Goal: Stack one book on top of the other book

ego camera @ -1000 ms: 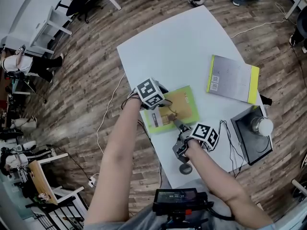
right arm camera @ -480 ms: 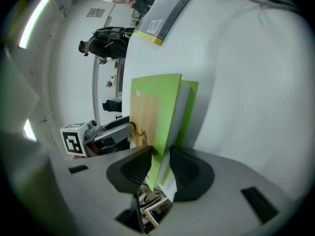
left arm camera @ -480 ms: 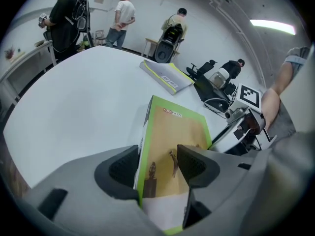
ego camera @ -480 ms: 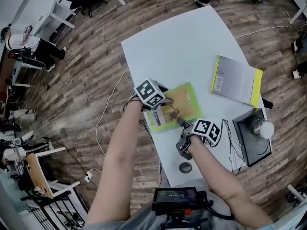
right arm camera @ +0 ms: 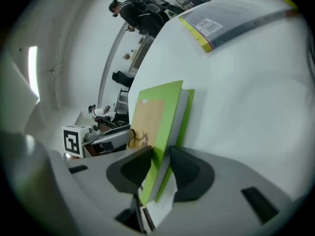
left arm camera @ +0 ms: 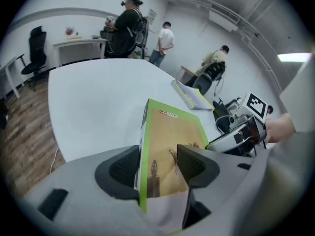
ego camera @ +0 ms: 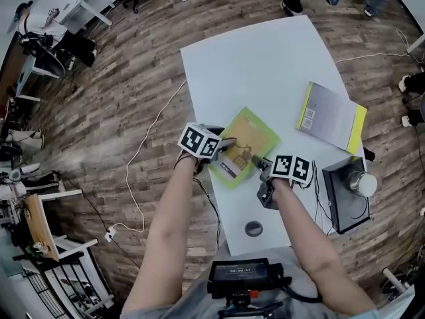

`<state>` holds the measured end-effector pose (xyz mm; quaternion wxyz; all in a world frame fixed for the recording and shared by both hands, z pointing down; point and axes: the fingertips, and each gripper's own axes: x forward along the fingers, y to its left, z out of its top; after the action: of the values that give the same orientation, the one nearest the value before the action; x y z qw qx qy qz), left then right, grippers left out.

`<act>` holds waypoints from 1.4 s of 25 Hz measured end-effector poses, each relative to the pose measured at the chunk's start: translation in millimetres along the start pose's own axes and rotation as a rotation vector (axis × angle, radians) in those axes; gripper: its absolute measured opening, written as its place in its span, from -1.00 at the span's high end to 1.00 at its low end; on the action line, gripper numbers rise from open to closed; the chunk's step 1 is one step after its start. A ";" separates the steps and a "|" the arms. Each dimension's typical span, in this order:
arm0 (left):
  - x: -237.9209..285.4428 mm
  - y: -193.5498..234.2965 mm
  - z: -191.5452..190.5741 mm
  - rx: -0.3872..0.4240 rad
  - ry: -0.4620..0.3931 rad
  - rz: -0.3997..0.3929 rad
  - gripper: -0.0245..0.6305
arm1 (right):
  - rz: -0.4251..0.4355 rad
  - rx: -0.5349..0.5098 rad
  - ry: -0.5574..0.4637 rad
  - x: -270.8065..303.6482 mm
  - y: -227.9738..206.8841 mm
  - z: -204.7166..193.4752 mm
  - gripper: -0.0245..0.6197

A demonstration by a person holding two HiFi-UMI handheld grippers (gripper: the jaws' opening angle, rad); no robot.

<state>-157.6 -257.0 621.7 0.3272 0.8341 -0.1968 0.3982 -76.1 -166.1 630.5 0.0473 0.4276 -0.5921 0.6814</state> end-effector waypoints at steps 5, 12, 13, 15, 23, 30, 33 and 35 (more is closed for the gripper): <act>-12.8 -6.9 -30.4 -0.217 -0.186 0.079 0.20 | -0.057 -0.234 0.043 -2.6 -1.6 23.9 0.52; -26.9 -35.9 -75.5 -0.406 -0.287 0.189 0.21 | -0.086 -0.546 0.171 -3.6 5.7 16.1 0.52; -28.6 -40.2 -80.7 -0.420 -0.288 0.206 0.21 | -0.085 -0.565 0.188 -4.1 6.0 12.3 0.53; -31.1 -49.8 -91.2 -0.446 -0.284 0.237 0.21 | -0.088 -0.597 0.224 -6.4 4.9 3.8 0.53; -27.6 -90.5 -122.6 -0.519 -0.306 0.255 0.21 | -0.109 -0.648 0.271 -28.8 -10.1 -26.0 0.53; -19.6 -125.9 -141.4 -0.547 -0.307 0.261 0.22 | -0.125 -0.657 0.289 -52.5 -29.8 -47.7 0.54; -15.3 -130.6 -144.6 -0.552 -0.302 0.272 0.22 | -0.126 -0.664 0.293 -54.9 -35.1 -50.0 0.54; -15.2 -129.6 -144.9 -0.554 -0.304 0.274 0.22 | -0.127 -0.677 0.293 -54.1 -35.2 -49.8 0.54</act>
<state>-168.1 -62.4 627.2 0.4518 0.7291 -0.4540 0.2411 -48.1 -89.6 626.2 0.3123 0.3217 -0.7433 0.4965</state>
